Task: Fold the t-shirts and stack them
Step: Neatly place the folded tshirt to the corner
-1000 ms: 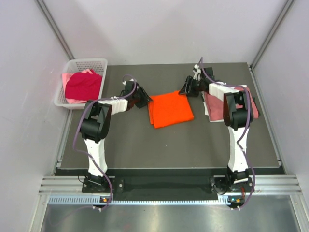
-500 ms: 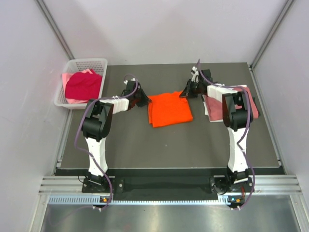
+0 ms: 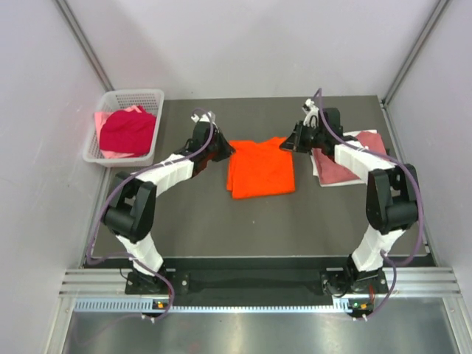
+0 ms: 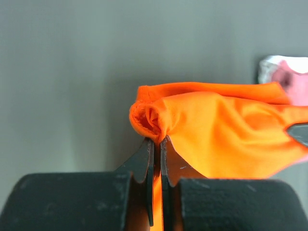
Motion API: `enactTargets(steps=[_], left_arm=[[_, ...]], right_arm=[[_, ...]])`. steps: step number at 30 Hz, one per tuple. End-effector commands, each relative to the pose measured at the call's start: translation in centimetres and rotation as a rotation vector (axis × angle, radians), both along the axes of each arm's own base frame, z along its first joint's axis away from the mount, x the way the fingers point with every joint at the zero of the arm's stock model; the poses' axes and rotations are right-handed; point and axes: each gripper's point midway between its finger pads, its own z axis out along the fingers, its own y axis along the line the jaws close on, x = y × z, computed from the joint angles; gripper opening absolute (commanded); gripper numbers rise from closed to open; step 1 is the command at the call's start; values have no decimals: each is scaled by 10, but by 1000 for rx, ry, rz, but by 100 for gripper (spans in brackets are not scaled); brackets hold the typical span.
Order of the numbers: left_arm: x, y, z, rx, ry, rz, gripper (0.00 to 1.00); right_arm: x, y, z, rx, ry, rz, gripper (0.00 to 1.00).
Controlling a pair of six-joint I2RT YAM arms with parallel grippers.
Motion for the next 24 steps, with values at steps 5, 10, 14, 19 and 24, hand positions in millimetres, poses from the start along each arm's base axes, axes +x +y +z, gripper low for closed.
enactTargets(steps=[5, 10, 14, 19, 24], left_arm=[[-35, -10, 71, 25, -154, -10, 0], [-60, -35, 111, -27, -221, -55, 0], [-78, -56, 138, -62, -248, -96, 0], [-109, -93, 175, -126, -305, -158, 0], [-124, -139, 194, -208, -331, -226, 0]], right_arm=[[-36, -8, 65, 23, -187, 0, 0], [-58, -26, 98, -4, -263, -55, 0], [-69, -58, 124, -29, -289, -169, 0], [-92, -110, 174, -106, -377, -370, 0], [-101, -169, 183, -220, -351, -569, 0]])
